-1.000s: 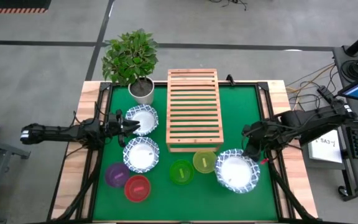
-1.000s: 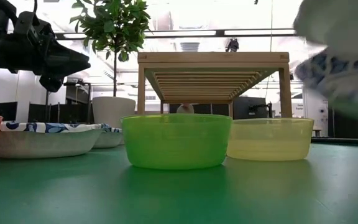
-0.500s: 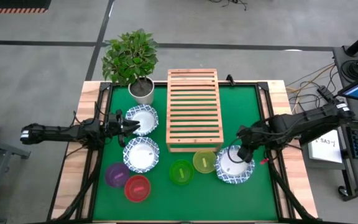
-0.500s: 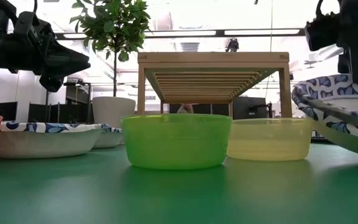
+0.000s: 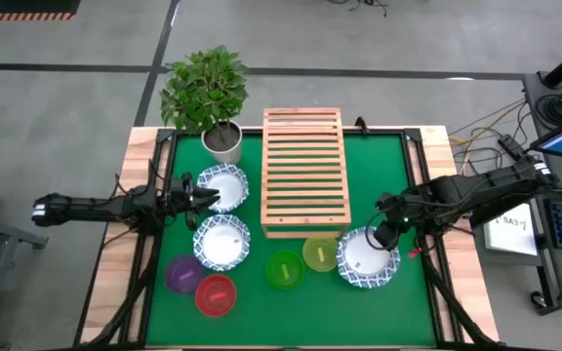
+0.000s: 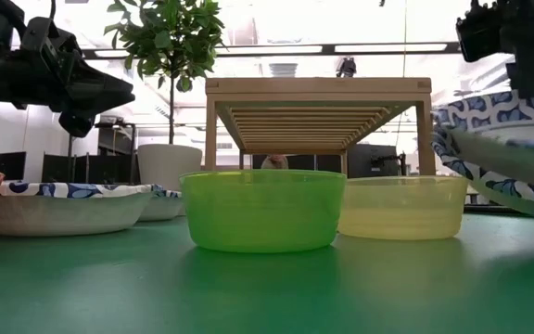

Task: Place and stack bowls onto a shelf
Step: Put the white patterned bowl on the shelf

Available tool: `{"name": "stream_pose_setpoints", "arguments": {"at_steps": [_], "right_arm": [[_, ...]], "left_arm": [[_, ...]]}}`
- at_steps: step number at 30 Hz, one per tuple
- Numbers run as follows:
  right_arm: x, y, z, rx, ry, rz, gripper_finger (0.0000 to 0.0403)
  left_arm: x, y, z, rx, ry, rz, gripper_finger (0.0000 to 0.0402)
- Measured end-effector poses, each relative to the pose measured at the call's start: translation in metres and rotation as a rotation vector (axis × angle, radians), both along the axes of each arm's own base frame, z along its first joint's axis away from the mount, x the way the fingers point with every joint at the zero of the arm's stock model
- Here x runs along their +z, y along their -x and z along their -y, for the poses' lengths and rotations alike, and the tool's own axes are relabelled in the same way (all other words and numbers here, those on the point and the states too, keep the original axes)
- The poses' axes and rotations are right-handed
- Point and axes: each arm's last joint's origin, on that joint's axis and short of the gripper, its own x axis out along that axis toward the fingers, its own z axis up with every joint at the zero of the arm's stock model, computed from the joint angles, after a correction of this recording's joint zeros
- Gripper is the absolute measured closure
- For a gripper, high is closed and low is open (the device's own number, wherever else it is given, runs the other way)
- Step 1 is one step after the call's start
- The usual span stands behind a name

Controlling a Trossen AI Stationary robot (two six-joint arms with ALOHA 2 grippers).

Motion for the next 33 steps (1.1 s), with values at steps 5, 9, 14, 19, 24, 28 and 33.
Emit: {"name": "stream_pose_setpoints", "arguments": {"at_steps": [5,9,14,19,24,28,33], "right_arm": [[0.013,-0.001,-0.004,0.102,-0.116,0.113,0.035],[0.032,0.001,-0.004,0.128,-0.16,0.236,0.0372],[0.017,0.011,-0.001,0.017,-0.143,0.026,0.0355],[-0.001,0.01,-0.001,-0.015,-0.117,-0.094,0.0296],[-0.004,0.014,0.001,-0.045,-0.074,-0.165,0.024],[0.009,0.019,0.004,-0.116,-0.046,-0.183,0.0218],[0.037,0.008,0.0,-0.061,-0.005,-0.009,0.022]], "left_arm": [[0.0,0.0,0.0,0.0,0.0,0.0,0.0326],[0.0,0.0,0.0,0.0,0.0,0.0,0.0326],[0.0,0.0,0.0,0.0,0.0,0.0,0.0326],[0.0,0.0,0.0,0.0,0.0,-0.001,0.0326],[0.0,0.0,0.0,0.0,0.0,-0.001,0.0326],[0.0,0.0,0.0,0.0,0.0,-0.001,0.0326],[0.0,0.0,0.0,0.0,0.0,-0.001,0.0326]]}}
